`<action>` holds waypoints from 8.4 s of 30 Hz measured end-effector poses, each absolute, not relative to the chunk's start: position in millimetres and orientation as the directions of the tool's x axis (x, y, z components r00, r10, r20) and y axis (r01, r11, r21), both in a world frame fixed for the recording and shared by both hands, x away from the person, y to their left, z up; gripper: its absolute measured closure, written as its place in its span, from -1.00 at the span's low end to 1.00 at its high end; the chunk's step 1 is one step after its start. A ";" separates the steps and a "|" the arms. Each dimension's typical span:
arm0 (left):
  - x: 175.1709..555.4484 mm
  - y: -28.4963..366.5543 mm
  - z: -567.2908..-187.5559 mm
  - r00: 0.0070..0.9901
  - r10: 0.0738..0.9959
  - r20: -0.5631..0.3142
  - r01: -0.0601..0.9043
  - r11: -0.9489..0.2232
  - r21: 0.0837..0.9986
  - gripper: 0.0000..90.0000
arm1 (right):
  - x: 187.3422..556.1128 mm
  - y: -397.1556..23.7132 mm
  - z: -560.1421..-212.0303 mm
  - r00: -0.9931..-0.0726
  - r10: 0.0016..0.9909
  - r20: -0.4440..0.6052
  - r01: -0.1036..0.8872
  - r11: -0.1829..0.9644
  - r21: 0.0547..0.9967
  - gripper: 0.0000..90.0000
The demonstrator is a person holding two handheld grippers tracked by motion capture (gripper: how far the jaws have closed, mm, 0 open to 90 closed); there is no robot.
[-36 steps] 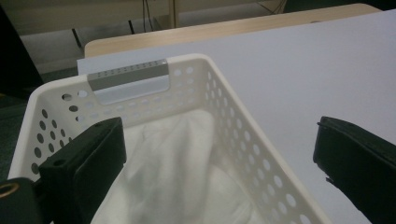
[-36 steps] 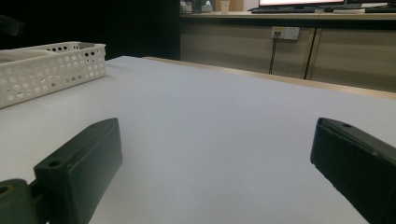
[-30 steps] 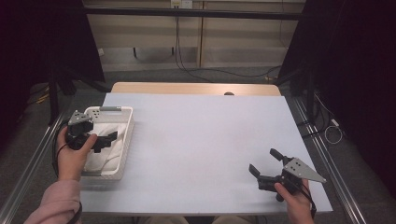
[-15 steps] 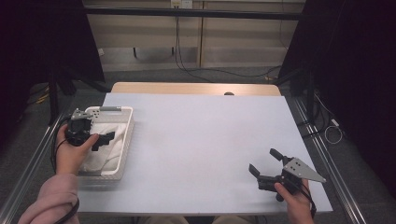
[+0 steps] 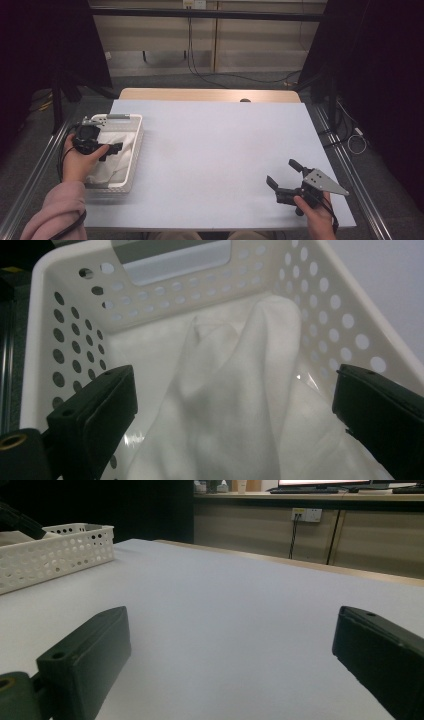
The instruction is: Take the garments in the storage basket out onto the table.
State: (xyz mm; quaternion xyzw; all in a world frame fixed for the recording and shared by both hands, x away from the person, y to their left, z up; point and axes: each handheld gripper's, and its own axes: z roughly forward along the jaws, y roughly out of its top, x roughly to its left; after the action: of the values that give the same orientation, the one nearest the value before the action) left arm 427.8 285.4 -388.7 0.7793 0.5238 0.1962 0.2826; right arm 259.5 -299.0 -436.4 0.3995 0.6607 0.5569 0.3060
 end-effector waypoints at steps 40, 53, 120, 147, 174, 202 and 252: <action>445.6 279.5 -422.9 0.368 0.930 0.004 0.797 -0.318 0.513 -0.76 | 259.3 -298.0 -436.6 -0.495 0.868 0.050 0.191 0.053 0.980 -0.95; 444.9 277.2 -429.9 0.358 0.933 0.033 0.802 -0.326 0.501 -0.62 | 259.1 -298.4 -436.7 -0.497 0.867 0.042 0.191 0.062 0.980 -0.95; 449.0 289.8 -369.4 0.257 0.951 -0.173 0.886 -0.160 0.436 0.44 | 259.4 -298.8 -436.8 -0.497 0.866 0.044 0.191 0.061 0.980 -0.95; 458.4 284.7 -317.5 0.275 0.939 -0.206 0.883 -0.162 0.441 0.45 | 259.8 -298.6 -437.0 -0.498 0.866 0.039 0.189 0.065 0.980 -0.95; 463.4 267.4 -282.9 0.308 0.927 -0.212 0.880 -0.194 0.433 0.44 | 260.0 -299.5 -437.4 -0.497 0.867 0.041 0.192 0.064 0.979 -0.95; 464.3 227.7 -267.8 0.431 0.872 -0.234 0.840 -0.292 0.458 0.44 | 259.9 -299.2 -437.3 -0.497 0.867 0.042 0.192 0.063 0.979 -0.95; 464.5 170.6 -272.6 0.530 0.814 -0.238 0.774 -0.349 0.529 0.44 | 259.7 -298.9 -437.3 -0.496 0.868 0.040 0.195 0.067 0.979 -0.95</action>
State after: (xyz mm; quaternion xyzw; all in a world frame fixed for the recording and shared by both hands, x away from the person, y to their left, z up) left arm 464.5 170.6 -272.6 0.8206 0.4836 0.0332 0.3027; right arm 259.7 -298.9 -437.3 0.3998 0.6641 0.5539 0.3037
